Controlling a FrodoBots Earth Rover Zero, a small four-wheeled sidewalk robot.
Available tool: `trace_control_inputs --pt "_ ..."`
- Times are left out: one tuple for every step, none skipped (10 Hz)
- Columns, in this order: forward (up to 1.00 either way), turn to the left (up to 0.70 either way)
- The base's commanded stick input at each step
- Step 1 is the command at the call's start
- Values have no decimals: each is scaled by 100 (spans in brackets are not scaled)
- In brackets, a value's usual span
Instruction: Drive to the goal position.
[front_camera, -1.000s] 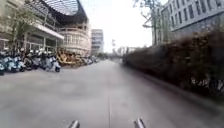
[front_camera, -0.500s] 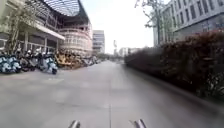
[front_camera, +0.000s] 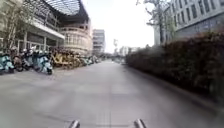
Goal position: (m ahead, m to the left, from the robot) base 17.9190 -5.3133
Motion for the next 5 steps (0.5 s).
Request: trace_control_inputs --pt "70 -8" --pt "70 -3" --pt "70 0" --pt "70 0" --pt "70 0"
